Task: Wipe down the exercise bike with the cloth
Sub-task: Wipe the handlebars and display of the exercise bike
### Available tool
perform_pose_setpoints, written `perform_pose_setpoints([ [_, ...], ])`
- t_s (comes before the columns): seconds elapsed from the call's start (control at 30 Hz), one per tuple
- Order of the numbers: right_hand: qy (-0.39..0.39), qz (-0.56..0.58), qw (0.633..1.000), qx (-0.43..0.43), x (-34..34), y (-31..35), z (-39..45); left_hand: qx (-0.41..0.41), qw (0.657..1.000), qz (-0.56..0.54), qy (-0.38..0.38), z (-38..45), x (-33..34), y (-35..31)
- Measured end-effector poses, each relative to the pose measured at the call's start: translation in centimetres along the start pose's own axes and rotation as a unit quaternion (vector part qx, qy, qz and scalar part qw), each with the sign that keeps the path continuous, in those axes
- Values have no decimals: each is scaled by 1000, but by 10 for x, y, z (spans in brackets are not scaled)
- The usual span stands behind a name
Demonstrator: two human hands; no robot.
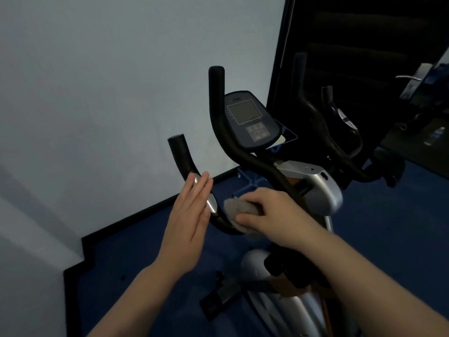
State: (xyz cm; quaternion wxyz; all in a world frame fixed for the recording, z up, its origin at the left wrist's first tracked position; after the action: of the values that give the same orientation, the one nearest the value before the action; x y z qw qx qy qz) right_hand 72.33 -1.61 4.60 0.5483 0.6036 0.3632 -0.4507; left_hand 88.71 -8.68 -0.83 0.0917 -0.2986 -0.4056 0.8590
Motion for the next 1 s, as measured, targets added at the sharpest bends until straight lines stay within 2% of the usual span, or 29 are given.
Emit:
perform_pose_setpoints([
  [0.07,15,-28,999,-29,-7,-15,1,-8,1000,-15,-23,0,2,0],
  [0.17,3,-24,996,-86,3,-3,12,-34,995,-50,-82,2,11,-5],
  [0.27,77,8,988,-131,8,-3,20,-45,993,-44,-104,1,17,-8],
  [0.37,143,-100,964,-199,-8,-27,29,-50,995,-18,-79,1,16,-8],
  [0.43,151,-132,953,-227,-12,-26,39,-54,994,-12,-90,1,15,-9],
  [0.6,171,10,954,-245,11,-10,42,-73,988,-11,-136,0,26,-14],
  [0.63,174,-20,947,-268,6,-16,43,-75,988,-8,-134,0,26,-14],
  [0.73,162,-211,899,-347,-19,-40,49,-81,988,15,-131,-2,23,-13],
  [0.83,123,-273,877,-375,-31,-50,50,-89,984,9,-153,-3,28,-13],
  [0.9,90,-258,880,-389,-26,-41,47,-95,980,-5,-174,-3,33,-14],
  [1.0,112,-141,907,-380,-9,-26,40,-111,978,-8,-176,-3,33,-15],
])
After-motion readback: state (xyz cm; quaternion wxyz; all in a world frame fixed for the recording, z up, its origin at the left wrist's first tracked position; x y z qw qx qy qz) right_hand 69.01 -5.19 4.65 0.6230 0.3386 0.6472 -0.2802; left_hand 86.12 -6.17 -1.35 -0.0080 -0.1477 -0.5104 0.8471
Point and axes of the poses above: each hand's wrist, its own z-axis towards the middle knuckle, its own x-axis out of the palm, y = z × x, the point moved 4 cm from there along z, towards the middle knuckle, and after that the axes turned 15 degrees about -z, right-handed, at the moved point
